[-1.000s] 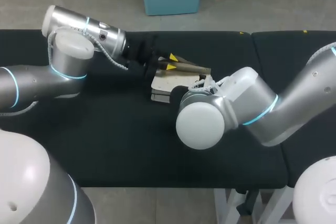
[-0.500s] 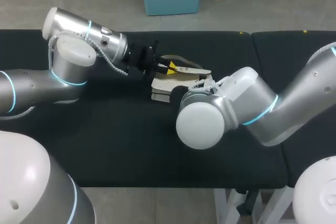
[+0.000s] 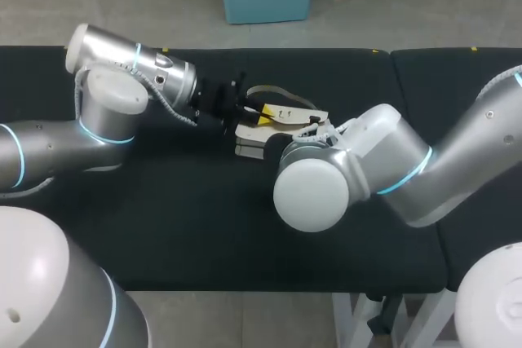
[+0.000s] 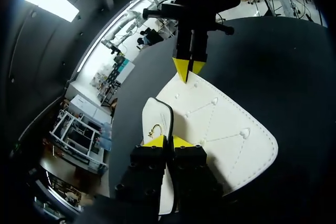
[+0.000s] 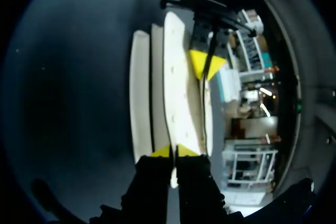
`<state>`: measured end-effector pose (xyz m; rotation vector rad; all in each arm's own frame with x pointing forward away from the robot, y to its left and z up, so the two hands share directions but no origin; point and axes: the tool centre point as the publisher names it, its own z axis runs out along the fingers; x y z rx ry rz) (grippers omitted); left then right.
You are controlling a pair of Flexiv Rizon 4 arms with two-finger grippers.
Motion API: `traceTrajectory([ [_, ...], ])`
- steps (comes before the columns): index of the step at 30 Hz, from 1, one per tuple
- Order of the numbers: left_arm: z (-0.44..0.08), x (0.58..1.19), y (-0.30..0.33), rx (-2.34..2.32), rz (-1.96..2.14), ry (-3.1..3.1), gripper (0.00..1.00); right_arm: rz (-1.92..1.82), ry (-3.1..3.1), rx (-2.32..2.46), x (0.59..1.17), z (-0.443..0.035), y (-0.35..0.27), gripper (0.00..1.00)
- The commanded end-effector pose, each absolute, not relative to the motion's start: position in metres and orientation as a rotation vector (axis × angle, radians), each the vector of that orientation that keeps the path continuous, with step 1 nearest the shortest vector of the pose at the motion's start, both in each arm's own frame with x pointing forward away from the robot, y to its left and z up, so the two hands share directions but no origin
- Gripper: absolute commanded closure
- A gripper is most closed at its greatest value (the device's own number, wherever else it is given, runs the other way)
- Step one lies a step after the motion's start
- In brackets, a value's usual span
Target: Pick up the bag, open it, inspect its contents, close it, and place it on the opposite side
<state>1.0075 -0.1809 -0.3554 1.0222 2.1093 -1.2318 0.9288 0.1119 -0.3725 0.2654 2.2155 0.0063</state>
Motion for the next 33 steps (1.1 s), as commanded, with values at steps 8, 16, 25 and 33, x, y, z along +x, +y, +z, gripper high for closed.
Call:
traceTrajectory([
  [8, -0.36, 1.002, -0.178, 0.995, -1.223, 2.076, 1.0, 0.01, 2.213, 0.265, 0.929, -0.375, 0.111, 1.0],
  [16, -0.36, 1.002, -0.178, 0.995, -1.223, 2.076, 1.0, 0.01, 2.213, 0.265, 0.929, -0.375, 0.111, 1.0],
  [25, -0.361, 1.001, -0.188, 0.969, -1.257, 2.081, 1.0, 0.01, 2.213, 0.265, 0.929, -0.375, 0.111, 1.0],
  [33, -0.364, 1.014, -0.18, 0.932, -1.224, 2.091, 1.0, 0.01, 2.213, 0.265, 0.929, -0.375, 0.111, 1.0],
])
